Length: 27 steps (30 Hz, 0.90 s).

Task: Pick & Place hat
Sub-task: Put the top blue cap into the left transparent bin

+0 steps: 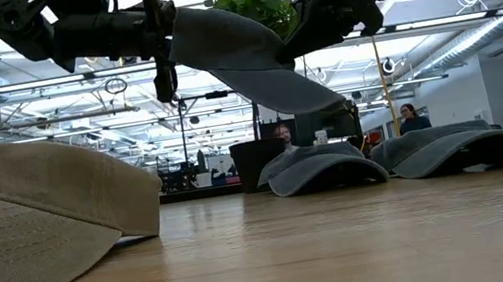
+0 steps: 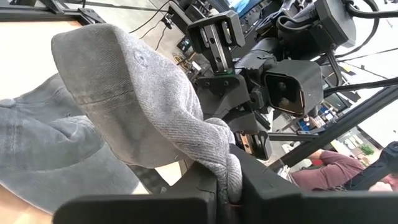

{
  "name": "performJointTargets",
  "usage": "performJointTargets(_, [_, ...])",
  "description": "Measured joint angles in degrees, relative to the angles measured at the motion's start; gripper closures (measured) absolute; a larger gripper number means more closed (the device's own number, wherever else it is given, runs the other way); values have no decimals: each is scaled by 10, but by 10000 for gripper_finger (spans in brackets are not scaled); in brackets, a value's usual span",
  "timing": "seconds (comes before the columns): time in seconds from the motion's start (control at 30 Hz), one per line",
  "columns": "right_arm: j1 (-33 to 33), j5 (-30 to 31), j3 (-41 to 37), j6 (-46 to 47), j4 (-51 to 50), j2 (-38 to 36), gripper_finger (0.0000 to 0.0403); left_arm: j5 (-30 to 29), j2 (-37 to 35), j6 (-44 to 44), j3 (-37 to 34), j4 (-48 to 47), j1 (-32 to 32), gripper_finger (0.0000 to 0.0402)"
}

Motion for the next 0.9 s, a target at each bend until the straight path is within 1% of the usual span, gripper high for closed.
performJointTargets(0.1, [0, 0, 0, 0, 0, 0, 397, 0, 0, -2, 0, 0, 0, 368])
performJointTargets(0.23, [0, 0, 0, 14, 5, 0, 394, 1, 0, 5, 0, 0, 0, 386])
performJointTargets(0.37, [0, 0, 0, 37, 12, -4, 371, 1, 0, 6, 0, 0, 0, 382])
performJointTargets(0.47, [0, 0, 0, 55, 17, -6, 335, 1, 0, 0, 0, 0, 0, 371])
performJointTargets(0.6, [0, 0, -1, 79, 17, -11, 276, 8, 0, 4, 0, 0, 0, 387])
performJointTargets(0.7, [0, 1, 0, 86, 11, -14, 232, 12, 0, 6, 0, -1, 0, 386])
performJointTargets(0.8, [0, 0, 0, 108, 12, -22, 192, 12, 0, -4, 0, -1, 0, 374])
performJointTargets(0.9, [0, 0, 0, 128, 8, -32, 155, 14, 0, -2, 0, -1, 0, 381])
